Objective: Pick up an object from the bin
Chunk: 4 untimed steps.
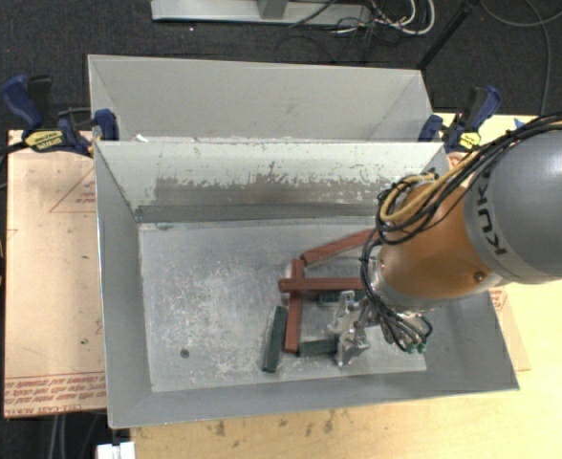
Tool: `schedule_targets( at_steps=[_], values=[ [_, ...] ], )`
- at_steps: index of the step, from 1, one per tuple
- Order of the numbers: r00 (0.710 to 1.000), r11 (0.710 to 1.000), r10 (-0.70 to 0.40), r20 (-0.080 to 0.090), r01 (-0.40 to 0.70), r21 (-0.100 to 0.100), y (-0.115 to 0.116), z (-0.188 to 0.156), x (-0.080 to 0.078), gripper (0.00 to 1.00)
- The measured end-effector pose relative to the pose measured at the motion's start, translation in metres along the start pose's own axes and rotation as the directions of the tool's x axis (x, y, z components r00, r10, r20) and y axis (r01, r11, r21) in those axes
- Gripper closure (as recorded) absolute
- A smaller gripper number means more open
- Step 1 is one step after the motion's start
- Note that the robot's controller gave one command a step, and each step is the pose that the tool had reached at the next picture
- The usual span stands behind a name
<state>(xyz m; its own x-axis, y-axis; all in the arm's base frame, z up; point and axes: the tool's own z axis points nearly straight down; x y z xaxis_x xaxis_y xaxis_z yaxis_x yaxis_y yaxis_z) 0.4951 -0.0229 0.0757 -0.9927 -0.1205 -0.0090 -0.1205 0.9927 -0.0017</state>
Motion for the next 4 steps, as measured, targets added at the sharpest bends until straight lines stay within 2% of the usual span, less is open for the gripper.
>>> schedule_targets(
  at_steps=[1,2,3,4],
  values=[
    [1.0,1.0,-0.001,0.0,0.001,0.0,0.0,0.0,0.0,1.0],
    [0.998,0.998,-0.059,-0.012,0.059,-0.004,-0.003,-0.086,-0.002,0.0],
    [0.994,0.994,-0.106,-0.01,0.106,-0.004,-0.007,-0.161,-0.009,0.0],
    [0.987,0.987,-0.159,0.004,0.159,0.0,-0.005,-0.137,-0.007,0.0]
  ],
)
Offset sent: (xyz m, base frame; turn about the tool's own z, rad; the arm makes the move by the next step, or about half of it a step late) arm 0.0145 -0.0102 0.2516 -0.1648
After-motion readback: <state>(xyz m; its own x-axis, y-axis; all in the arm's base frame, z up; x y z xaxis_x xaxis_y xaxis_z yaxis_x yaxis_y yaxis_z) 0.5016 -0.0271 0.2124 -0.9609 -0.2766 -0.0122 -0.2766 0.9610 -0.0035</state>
